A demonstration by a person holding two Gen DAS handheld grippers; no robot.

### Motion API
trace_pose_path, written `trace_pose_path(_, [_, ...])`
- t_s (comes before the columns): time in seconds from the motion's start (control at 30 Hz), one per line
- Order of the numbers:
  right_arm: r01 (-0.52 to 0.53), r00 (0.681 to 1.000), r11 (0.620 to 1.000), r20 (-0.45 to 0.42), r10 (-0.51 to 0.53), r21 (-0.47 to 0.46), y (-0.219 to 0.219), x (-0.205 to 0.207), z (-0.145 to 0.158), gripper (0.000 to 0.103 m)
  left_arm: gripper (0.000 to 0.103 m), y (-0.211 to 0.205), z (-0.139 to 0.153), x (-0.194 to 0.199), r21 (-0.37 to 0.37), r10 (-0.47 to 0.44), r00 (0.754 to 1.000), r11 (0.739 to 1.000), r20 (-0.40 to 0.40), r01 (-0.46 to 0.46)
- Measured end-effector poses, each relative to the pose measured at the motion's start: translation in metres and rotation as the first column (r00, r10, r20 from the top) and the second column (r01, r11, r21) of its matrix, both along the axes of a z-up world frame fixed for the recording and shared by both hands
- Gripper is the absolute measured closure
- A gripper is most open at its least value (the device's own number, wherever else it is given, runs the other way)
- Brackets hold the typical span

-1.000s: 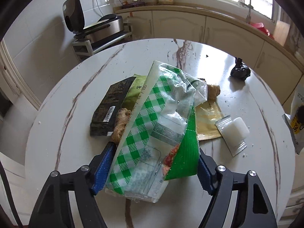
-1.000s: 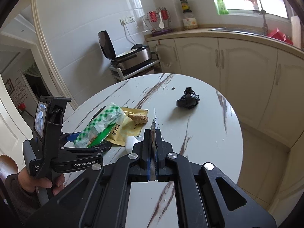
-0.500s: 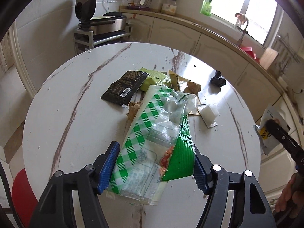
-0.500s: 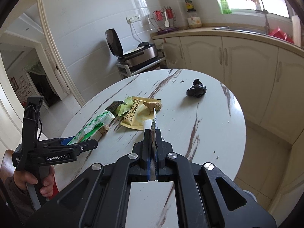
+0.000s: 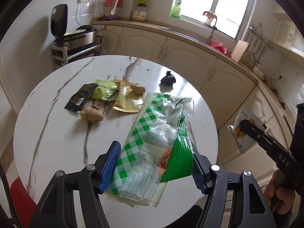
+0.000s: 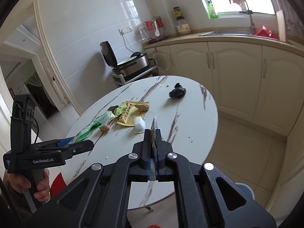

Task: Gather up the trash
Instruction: 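Carry the green-checked bag over the blue bin with the left tool, then open the left tool to drop the bag into the bin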

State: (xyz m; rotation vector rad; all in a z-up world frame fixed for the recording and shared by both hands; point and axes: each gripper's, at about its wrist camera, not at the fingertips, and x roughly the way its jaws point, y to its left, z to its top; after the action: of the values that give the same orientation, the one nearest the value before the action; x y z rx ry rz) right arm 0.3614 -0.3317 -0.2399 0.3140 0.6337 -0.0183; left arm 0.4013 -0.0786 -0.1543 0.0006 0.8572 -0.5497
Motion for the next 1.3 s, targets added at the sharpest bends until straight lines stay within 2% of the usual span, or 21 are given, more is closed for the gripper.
trace_pose_path(0.13, [0.087,0.996,0.996,-0.011,-0.087,0.018,-0.036,-0.032,-0.008,0.099,0.039,-0.056,0.003,-0.022,0.008,-0.123,0.992,0.992,0.002,0.123])
trace_pose_path(0.33, [0.241,0.969,0.968,-0.076,-0.236,0.065,-0.101,-0.085,-0.041,0.099,0.039,-0.15,-0.007,-0.047,0.032,-0.298,0.954,0.954,-0.033,0.299])
trace_pose_path(0.57, [0.384,0.916,0.915,-0.176,-0.361,0.123,-0.17,-0.118,-0.101,0.095,0.039,-0.245,-0.05,-0.058,0.096,-0.423,0.898,0.895,-0.123,0.435])
trace_pose_path(0.6, [0.398,0.908,0.908,-0.197,-0.369,0.132,-0.178,-0.119,-0.109,0.089,0.039,-0.256,-0.058,-0.059,0.109,-0.436,0.889,0.886,-0.139,0.451])
trace_pose_path(0.63, [0.414,0.898,0.899,-0.227,-0.378,0.142,-0.186,-0.121,-0.119,0.082,0.039,-0.266,-0.067,-0.057,0.123,-0.443,0.883,0.878,-0.154,0.462])
trace_pose_path(0.67, [0.438,0.885,0.887,-0.243,-0.397,0.144,-0.193,-0.123,-0.126,0.066,0.039,-0.277,-0.075,-0.054,0.137,-0.448,0.878,0.871,-0.167,0.471])
trace_pose_path(0.7, [0.465,0.869,0.875,-0.259,-0.422,0.134,-0.2,-0.127,-0.132,0.062,0.039,-0.286,-0.084,-0.054,0.153,-0.454,0.872,0.863,-0.181,0.481])
trace_pose_path(0.83, [0.532,0.822,0.841,-0.3,-0.484,0.1,-0.217,-0.141,-0.149,0.061,0.039,-0.322,-0.121,-0.043,0.203,-0.461,0.853,0.836,-0.246,0.51])
trace_pose_path(0.97, [0.568,0.793,0.82,-0.317,-0.52,0.076,-0.224,-0.148,-0.156,0.059,0.037,-0.355,-0.146,-0.034,0.254,-0.446,0.851,0.82,-0.278,0.513])
trace_pose_path(1.13, [0.58,0.784,0.813,-0.311,-0.538,0.056,-0.229,-0.154,-0.153,0.057,0.035,-0.375,-0.148,-0.033,0.259,-0.451,0.851,0.817,-0.269,0.515])
trace_pose_path(1.23, [0.574,0.79,0.817,-0.302,-0.534,0.058,-0.227,-0.15,-0.148,0.057,0.035,-0.371,-0.143,-0.036,0.257,-0.45,0.86,0.824,-0.241,0.504])
trace_pose_path(1.3, [0.564,0.799,0.823,-0.29,-0.527,0.06,-0.224,-0.154,-0.143,0.057,0.035,-0.352,-0.135,-0.045,0.251,-0.451,0.864,0.83,-0.223,0.498])
